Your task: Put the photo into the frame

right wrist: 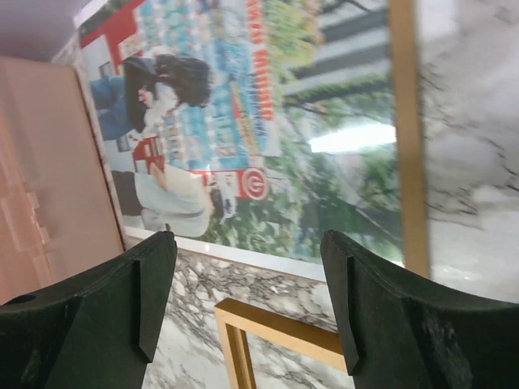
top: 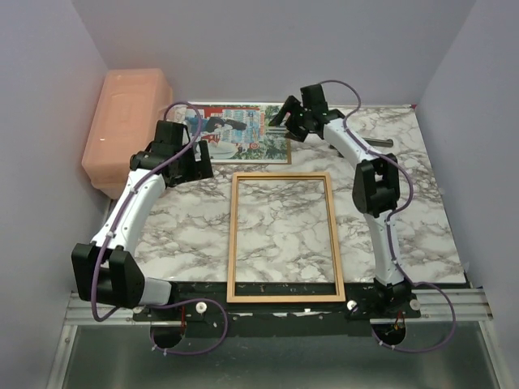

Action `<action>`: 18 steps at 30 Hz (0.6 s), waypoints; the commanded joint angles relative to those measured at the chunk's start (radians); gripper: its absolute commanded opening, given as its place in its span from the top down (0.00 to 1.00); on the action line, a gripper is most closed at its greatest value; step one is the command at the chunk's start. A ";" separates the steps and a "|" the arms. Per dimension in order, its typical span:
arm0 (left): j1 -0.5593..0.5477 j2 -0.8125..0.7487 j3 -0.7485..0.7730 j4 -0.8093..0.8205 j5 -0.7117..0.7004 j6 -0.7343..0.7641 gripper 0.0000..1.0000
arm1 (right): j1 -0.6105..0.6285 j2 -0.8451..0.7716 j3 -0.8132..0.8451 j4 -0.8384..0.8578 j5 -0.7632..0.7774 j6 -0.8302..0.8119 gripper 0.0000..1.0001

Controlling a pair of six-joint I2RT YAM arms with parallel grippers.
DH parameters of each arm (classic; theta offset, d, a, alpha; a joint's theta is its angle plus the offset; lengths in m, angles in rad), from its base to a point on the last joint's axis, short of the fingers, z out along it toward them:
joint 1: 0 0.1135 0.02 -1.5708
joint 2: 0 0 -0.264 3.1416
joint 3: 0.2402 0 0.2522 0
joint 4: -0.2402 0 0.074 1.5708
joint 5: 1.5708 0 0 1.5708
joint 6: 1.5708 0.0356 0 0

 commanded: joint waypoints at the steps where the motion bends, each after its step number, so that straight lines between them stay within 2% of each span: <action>1: 0.000 -0.084 -0.036 -0.006 -0.063 0.026 0.02 | 0.074 0.103 0.204 -0.159 0.041 -0.160 0.23; 4: 0.000 -0.132 -0.048 0.000 -0.063 0.029 0.02 | 0.116 0.137 0.250 -0.162 0.040 -0.198 0.27; 6: 0.000 -0.167 -0.056 0.009 -0.050 0.031 0.02 | 0.143 0.157 0.266 -0.155 0.040 -0.208 0.35; 12: 0.000 -0.253 -0.079 0.029 0.013 0.034 0.02 | 0.209 0.236 0.315 -0.138 0.071 -0.216 0.71; 15: -0.001 -0.276 -0.099 0.036 0.035 0.031 0.01 | 0.218 0.259 0.313 -0.138 0.129 -0.194 0.83; 18: 0.000 -0.291 -0.123 0.043 0.047 0.020 0.01 | 0.217 0.265 0.306 -0.150 0.221 -0.168 0.92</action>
